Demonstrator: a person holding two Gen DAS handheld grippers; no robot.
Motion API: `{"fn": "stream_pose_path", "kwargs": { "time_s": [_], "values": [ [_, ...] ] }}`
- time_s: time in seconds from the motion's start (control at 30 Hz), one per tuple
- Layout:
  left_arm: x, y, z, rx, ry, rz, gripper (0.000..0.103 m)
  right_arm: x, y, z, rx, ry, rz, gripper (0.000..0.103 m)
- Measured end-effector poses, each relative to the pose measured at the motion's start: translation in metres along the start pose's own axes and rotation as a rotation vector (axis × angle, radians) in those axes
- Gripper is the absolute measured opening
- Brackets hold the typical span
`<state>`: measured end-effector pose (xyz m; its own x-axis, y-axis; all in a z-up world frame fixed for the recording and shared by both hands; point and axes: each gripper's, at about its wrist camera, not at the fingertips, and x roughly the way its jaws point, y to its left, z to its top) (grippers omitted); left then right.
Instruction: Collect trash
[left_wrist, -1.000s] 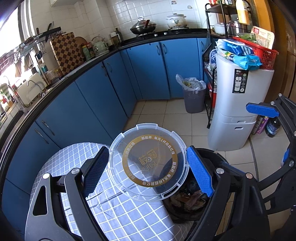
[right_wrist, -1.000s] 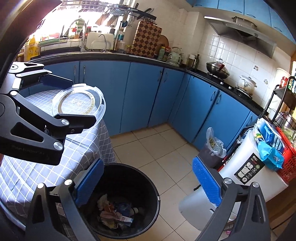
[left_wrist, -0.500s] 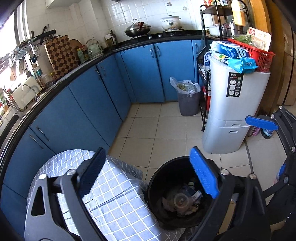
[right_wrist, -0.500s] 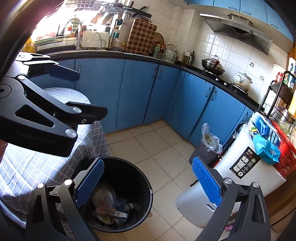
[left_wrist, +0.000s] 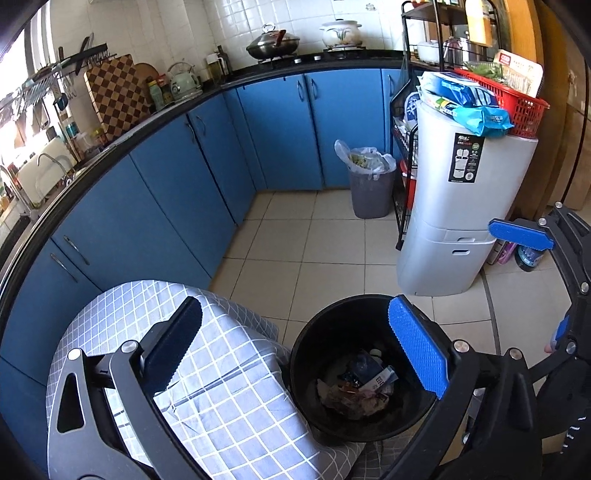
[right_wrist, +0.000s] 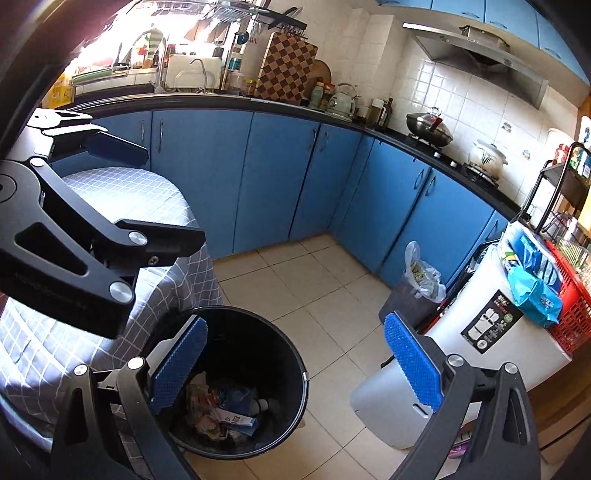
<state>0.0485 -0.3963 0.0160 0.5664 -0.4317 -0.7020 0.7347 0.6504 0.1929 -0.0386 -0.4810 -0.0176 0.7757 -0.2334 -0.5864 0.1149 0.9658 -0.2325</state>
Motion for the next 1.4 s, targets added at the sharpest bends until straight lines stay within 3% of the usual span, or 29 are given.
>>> {"fn": "stream_pose_path", "kwargs": {
  "time_s": [0.2, 0.47, 0.77, 1.4],
  "values": [
    [-0.004, -0.001, -0.001, -0.001, -0.005, -0.033, 0.1, -0.002, 0.001, 0.002, -0.003, -0.001, -0.005, 0.096],
    [-0.009, -0.001, -0.003, 0.011, -0.023, 0.03, 0.1, -0.005, 0.003, 0.002, -0.008, -0.002, -0.009, 0.096],
    [-0.009, 0.013, -0.004, -0.062, -0.004, -0.025, 0.1, -0.008, 0.003, 0.004, -0.002, -0.005, -0.009, 0.096],
    [-0.018, 0.008, -0.006, -0.047, -0.024, -0.033, 0.1, -0.01, 0.004, 0.006, -0.009, -0.005, -0.015, 0.096]
  ]
}}
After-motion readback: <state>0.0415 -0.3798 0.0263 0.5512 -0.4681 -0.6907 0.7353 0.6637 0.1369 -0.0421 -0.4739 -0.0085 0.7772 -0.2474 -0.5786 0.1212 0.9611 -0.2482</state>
